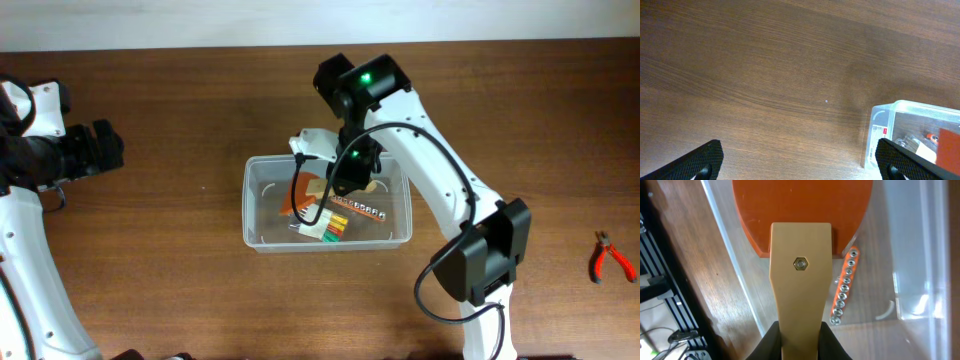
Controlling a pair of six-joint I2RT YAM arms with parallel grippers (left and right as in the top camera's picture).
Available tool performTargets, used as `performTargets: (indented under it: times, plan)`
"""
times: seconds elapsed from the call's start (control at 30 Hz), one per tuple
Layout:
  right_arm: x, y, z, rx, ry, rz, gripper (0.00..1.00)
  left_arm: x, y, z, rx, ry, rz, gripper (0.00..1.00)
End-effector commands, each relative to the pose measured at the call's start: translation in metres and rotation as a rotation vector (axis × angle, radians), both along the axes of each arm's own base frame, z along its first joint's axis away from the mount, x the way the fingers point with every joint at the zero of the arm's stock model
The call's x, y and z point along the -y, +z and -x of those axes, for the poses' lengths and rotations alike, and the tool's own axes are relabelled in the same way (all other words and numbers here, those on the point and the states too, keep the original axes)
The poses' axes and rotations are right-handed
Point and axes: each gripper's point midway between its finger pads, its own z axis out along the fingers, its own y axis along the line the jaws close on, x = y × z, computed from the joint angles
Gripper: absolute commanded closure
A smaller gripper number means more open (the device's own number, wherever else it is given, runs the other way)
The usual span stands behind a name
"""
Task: Pack container
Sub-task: 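Lift the scraper and carry it left over the container, then lower the scraper into the container, open and raise the right gripper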
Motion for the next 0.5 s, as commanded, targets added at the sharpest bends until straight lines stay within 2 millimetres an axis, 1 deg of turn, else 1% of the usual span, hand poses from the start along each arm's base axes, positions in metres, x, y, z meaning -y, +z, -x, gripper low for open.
performTargets:
  times: [0.0, 0.3, 0.47]
  plan:
    - [-0.005, -0.006, 0.007, -0.025, 0.025, -0.028, 0.91, 0.000, 0.007, -0.002, 0.022, 0.005, 0.005, 0.01]
    - [-0.009, -0.032, 0.000, -0.014, 0.042, -0.035, 0.90, 0.000, 0.007, -0.002, 0.022, 0.005, 0.005, 0.01]
    - [-0.008, -0.046, 0.000, -0.027, 0.041, -0.028, 0.89, 0.000, 0.007, -0.002, 0.022, 0.005, 0.005, 0.01]
